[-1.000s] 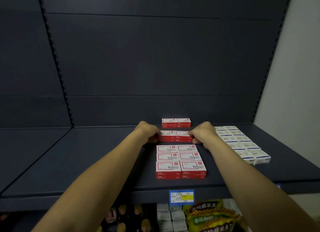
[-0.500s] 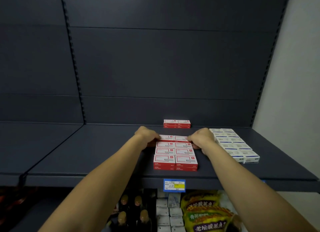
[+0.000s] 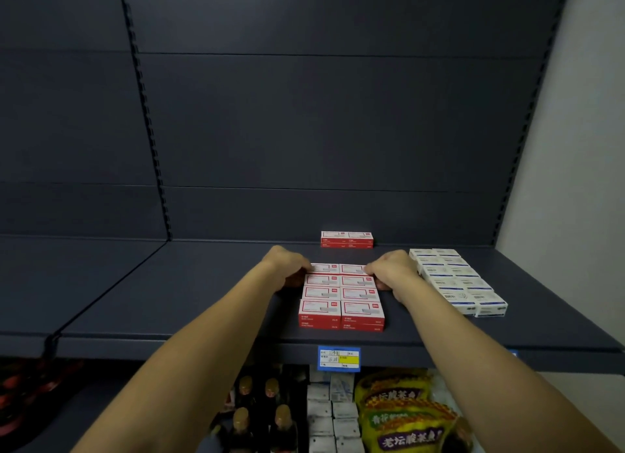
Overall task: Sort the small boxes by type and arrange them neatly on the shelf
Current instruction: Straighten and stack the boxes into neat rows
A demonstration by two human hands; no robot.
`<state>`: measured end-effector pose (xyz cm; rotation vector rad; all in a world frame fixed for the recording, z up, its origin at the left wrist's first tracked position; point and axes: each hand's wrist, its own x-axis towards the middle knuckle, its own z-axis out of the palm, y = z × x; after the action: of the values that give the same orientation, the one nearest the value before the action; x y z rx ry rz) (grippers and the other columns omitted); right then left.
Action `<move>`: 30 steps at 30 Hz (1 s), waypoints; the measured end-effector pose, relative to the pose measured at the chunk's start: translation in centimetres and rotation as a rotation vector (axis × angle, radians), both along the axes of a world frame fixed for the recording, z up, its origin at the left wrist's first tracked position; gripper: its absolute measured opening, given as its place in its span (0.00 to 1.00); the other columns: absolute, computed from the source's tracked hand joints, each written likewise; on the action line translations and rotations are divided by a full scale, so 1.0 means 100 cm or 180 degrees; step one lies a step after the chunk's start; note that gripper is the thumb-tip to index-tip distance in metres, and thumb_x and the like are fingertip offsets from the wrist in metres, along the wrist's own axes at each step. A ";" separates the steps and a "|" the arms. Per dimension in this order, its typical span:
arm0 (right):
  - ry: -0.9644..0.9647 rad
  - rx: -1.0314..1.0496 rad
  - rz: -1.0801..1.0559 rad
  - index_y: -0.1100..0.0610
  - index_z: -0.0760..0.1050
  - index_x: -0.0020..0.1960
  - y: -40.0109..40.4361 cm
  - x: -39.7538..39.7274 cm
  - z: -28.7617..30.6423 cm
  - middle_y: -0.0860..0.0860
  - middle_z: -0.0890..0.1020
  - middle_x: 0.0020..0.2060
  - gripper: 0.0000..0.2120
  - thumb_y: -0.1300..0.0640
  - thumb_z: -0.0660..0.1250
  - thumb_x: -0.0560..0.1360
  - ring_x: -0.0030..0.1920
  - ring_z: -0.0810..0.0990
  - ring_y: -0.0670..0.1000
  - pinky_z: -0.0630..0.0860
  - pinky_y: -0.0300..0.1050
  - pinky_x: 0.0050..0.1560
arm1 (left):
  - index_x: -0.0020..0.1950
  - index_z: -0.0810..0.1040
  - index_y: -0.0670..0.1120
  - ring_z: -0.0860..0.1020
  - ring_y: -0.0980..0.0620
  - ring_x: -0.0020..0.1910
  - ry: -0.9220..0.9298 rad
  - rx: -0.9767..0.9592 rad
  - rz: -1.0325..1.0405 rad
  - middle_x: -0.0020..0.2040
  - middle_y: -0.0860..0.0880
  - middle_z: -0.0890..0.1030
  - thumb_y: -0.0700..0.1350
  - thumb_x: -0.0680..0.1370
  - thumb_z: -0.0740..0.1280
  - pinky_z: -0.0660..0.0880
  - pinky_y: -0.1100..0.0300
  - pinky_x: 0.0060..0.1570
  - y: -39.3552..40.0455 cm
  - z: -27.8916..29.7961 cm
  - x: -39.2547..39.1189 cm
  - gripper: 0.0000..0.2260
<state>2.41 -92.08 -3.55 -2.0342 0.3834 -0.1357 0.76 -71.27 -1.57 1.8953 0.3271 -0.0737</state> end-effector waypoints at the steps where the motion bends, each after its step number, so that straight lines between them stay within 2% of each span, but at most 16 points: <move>1: -0.0004 -0.0004 -0.0002 0.61 0.81 0.45 0.000 0.001 0.000 0.56 0.85 0.41 0.05 0.61 0.74 0.70 0.34 0.84 0.52 0.76 0.39 0.28 | 0.43 0.72 0.41 0.77 0.51 0.34 -0.0012 -0.0022 0.0022 0.38 0.45 0.78 0.38 0.77 0.73 0.72 0.61 0.30 0.001 0.000 0.001 0.10; 6: 0.0037 -0.0020 0.0007 0.64 0.82 0.45 -0.002 0.002 0.000 0.57 0.85 0.37 0.06 0.63 0.74 0.69 0.30 0.82 0.52 0.79 0.41 0.31 | 0.41 0.70 0.42 0.76 0.52 0.34 -0.0063 0.0071 0.0042 0.38 0.45 0.77 0.39 0.76 0.74 0.71 0.62 0.28 0.001 -0.001 0.002 0.12; 9: 0.0030 -0.0064 -0.0012 0.65 0.82 0.45 -0.001 0.002 0.001 0.57 0.85 0.36 0.08 0.64 0.74 0.67 0.28 0.80 0.52 0.77 0.40 0.29 | 0.46 0.72 0.41 0.78 0.51 0.36 -0.0065 0.0064 0.0003 0.40 0.45 0.78 0.39 0.75 0.75 0.75 0.59 0.32 0.002 0.000 0.003 0.11; 12: 0.0040 -0.0088 -0.0028 0.65 0.82 0.44 -0.001 0.001 0.002 0.57 0.86 0.35 0.07 0.63 0.74 0.68 0.27 0.79 0.52 0.76 0.40 0.28 | 0.43 0.69 0.44 0.76 0.51 0.36 -0.0033 0.0133 -0.0010 0.42 0.45 0.77 0.40 0.75 0.75 0.70 0.61 0.29 0.004 0.000 0.002 0.13; 14: 0.0058 -0.0087 -0.0036 0.63 0.81 0.41 -0.001 0.000 0.002 0.56 0.84 0.32 0.05 0.62 0.74 0.67 0.27 0.79 0.52 0.76 0.41 0.30 | 0.47 0.72 0.43 0.76 0.51 0.37 -0.0020 0.0173 -0.0046 0.45 0.44 0.78 0.41 0.75 0.75 0.69 0.61 0.29 0.004 -0.001 0.005 0.11; 16: 0.0060 -0.0073 -0.0046 0.62 0.81 0.41 0.000 -0.002 0.002 0.55 0.83 0.30 0.05 0.61 0.73 0.67 0.27 0.78 0.51 0.75 0.41 0.30 | 0.48 0.72 0.43 0.75 0.51 0.38 -0.0022 0.0309 -0.0074 0.44 0.46 0.76 0.43 0.75 0.75 0.69 0.60 0.31 0.005 -0.001 0.006 0.12; 19: 0.0061 -0.0128 -0.0104 0.62 0.80 0.46 0.000 -0.004 0.002 0.55 0.84 0.36 0.08 0.58 0.69 0.70 0.30 0.79 0.51 0.70 0.37 0.28 | 0.43 0.68 0.45 0.73 0.52 0.37 -0.0062 0.0428 -0.0098 0.41 0.47 0.73 0.44 0.77 0.72 0.70 0.60 0.35 0.006 -0.003 0.010 0.13; 23: -0.0071 -0.0361 -0.0309 0.61 0.79 0.49 -0.001 0.001 0.003 0.55 0.83 0.42 0.10 0.57 0.66 0.73 0.34 0.77 0.51 0.63 0.38 0.26 | 0.51 0.69 0.44 0.72 0.52 0.37 -0.0299 0.0728 0.0046 0.42 0.48 0.72 0.45 0.79 0.68 0.70 0.58 0.39 0.008 -0.008 0.024 0.09; 26: -0.0133 -0.0418 -0.0340 0.61 0.81 0.48 0.000 0.012 0.003 0.55 0.83 0.42 0.08 0.57 0.67 0.74 0.34 0.76 0.50 0.62 0.38 0.27 | 0.53 0.71 0.43 0.74 0.51 0.38 -0.0366 0.0835 0.0094 0.43 0.47 0.73 0.46 0.80 0.66 0.71 0.57 0.36 0.009 -0.010 0.039 0.08; 30: -0.0156 -0.0383 -0.0288 0.61 0.80 0.46 -0.003 0.037 0.005 0.57 0.84 0.43 0.08 0.57 0.67 0.73 0.41 0.81 0.55 0.67 0.38 0.29 | 0.53 0.74 0.42 0.79 0.48 0.42 -0.0363 0.0917 0.0129 0.46 0.44 0.78 0.45 0.79 0.66 0.79 0.53 0.44 0.005 -0.011 0.062 0.08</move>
<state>6.15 -92.38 -3.04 -2.1280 0.4459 -0.2695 7.01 -70.73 -2.64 2.1666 0.3108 0.1143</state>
